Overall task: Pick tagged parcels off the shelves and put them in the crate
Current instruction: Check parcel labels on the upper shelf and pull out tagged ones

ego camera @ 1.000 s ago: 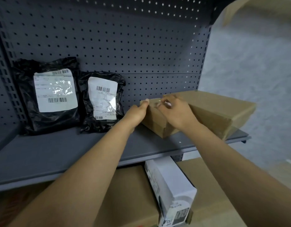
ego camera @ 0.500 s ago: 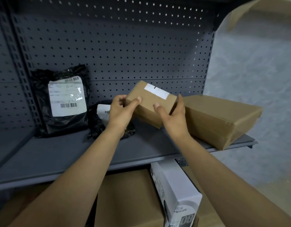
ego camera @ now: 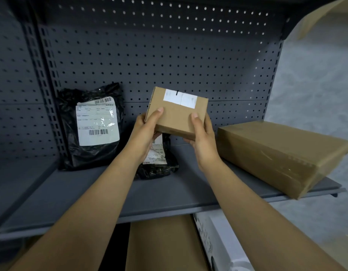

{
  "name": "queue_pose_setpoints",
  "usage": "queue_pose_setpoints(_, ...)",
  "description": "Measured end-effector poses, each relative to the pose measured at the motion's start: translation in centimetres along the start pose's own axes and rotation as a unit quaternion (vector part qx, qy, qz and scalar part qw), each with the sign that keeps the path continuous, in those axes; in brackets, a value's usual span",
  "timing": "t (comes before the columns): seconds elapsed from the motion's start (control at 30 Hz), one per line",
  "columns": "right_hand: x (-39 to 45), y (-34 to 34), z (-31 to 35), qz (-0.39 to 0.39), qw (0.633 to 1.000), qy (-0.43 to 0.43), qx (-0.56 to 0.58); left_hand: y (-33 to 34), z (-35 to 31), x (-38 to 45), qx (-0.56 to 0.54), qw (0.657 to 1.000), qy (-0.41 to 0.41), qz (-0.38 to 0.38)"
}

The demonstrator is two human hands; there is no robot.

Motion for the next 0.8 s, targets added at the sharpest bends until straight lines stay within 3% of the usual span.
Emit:
queue_pose_setpoints(0.17,1.6,1.4,-0.6,0.0,0.999,-0.012,0.044,-1.8,-1.0,0.7,0.073,0.997,0.015,0.013)
queue_pose_setpoints(0.27,2.3,1.8,-1.3,-0.014,0.997,-0.006,0.08,-3.3,-2.0,0.6,0.122,0.991,0.061,-0.019)
queue_pose_setpoints(0.43,2.9,3.3,-1.9,0.041,0.995,-0.013,0.085,-4.4,-2.1,0.4,0.106,0.988,0.101,-0.038)
queue_pose_setpoints(0.67,2.0,1.7,0.2,-0.033,0.994,-0.081,-0.065,-4.1,-1.3,0.8,0.212,0.972,0.085,-0.047)
queue_pose_setpoints(0.8,0.8,2.2,2.2,-0.047,0.96,-0.169,-0.218,-3.4,-0.6,0.9,0.156,0.986,0.057,-0.017)
Point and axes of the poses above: each hand's wrist, its own x-axis towards the middle knuckle, its own y-axis out of the palm, z = x × y, the point moved 10 cm from there along x, towards the middle knuckle, and after that the axes turned 6 degrees about z, right-handed, at the moved point
